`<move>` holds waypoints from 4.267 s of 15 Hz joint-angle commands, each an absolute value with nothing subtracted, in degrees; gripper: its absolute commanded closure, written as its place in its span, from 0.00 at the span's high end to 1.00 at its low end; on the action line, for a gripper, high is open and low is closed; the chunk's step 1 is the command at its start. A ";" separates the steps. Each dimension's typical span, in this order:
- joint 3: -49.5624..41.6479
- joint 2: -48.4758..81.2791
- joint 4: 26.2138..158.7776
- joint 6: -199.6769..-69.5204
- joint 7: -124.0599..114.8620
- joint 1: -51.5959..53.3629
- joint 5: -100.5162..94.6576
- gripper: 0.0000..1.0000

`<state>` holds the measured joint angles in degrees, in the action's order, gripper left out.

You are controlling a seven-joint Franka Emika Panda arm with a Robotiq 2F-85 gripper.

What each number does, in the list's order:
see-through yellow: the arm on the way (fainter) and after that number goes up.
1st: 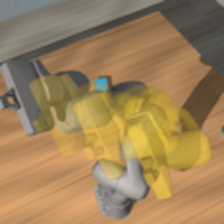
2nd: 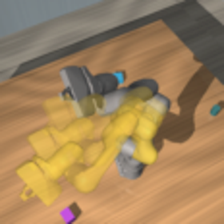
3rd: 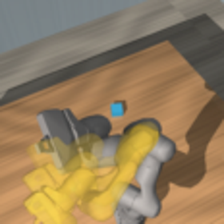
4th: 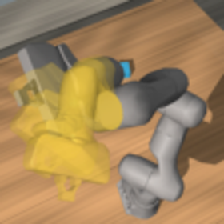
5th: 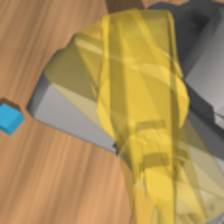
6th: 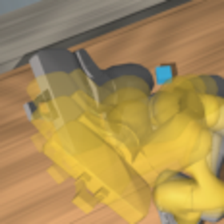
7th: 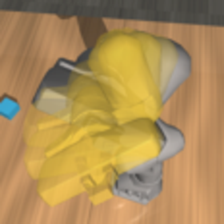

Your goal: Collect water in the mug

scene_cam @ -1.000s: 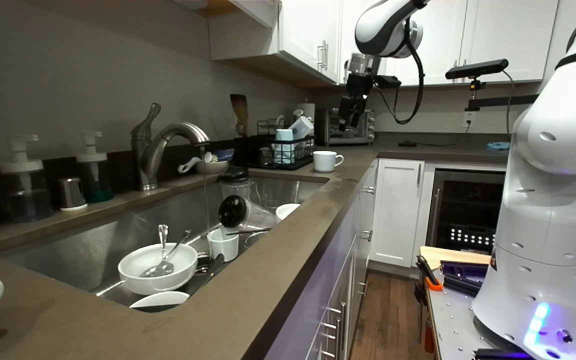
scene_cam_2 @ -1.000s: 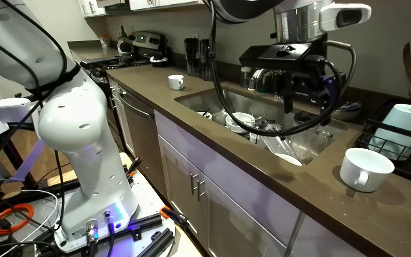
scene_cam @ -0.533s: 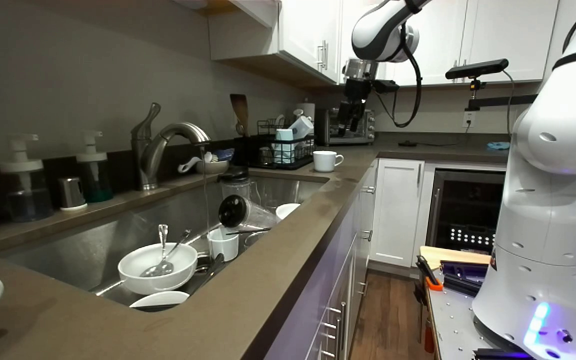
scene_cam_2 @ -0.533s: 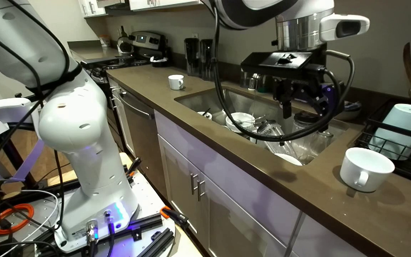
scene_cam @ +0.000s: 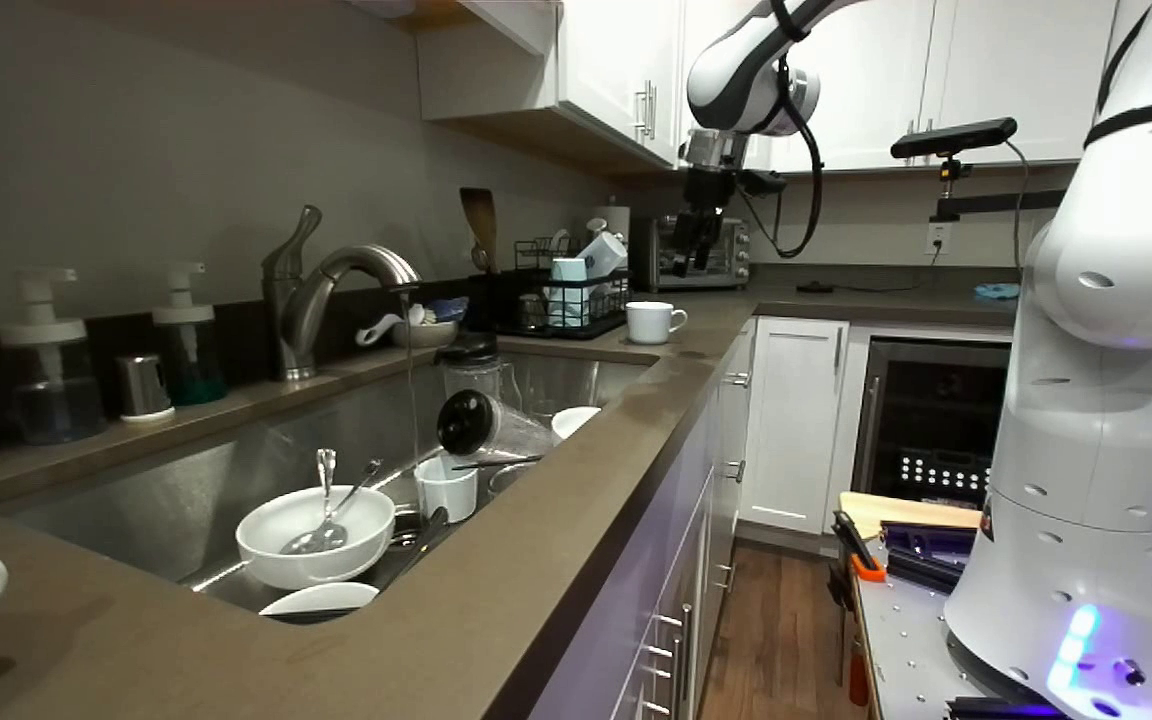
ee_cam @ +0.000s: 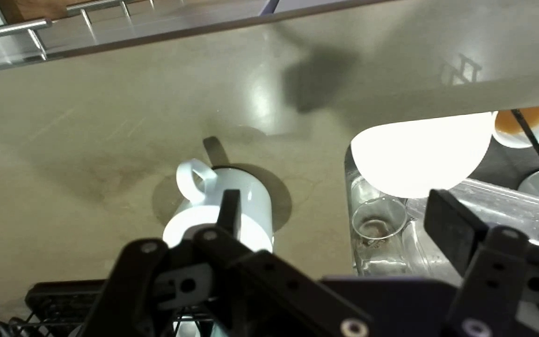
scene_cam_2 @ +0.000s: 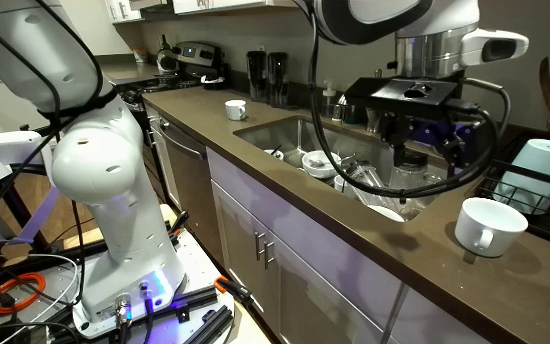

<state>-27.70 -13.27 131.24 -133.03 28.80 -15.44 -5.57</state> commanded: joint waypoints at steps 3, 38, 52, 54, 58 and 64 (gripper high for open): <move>-30.50 -6.82 124.17 -132.13 40.31 -16.20 1.88 1.00; -26.05 9.84 113.88 -129.36 62.73 -28.65 13.62 1.00; -21.00 17.26 107.05 -126.61 64.66 -31.24 12.35 0.82; -20.40 18.09 106.13 -126.45 64.60 -31.63 12.35 0.74; -19.39 19.56 104.72 -126.54 64.47 -32.04 12.14 0.65; -18.42 20.91 103.37 -126.54 64.38 -32.58 11.82 0.60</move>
<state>-19.82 19.73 105.61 -127.95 62.79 -30.87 11.87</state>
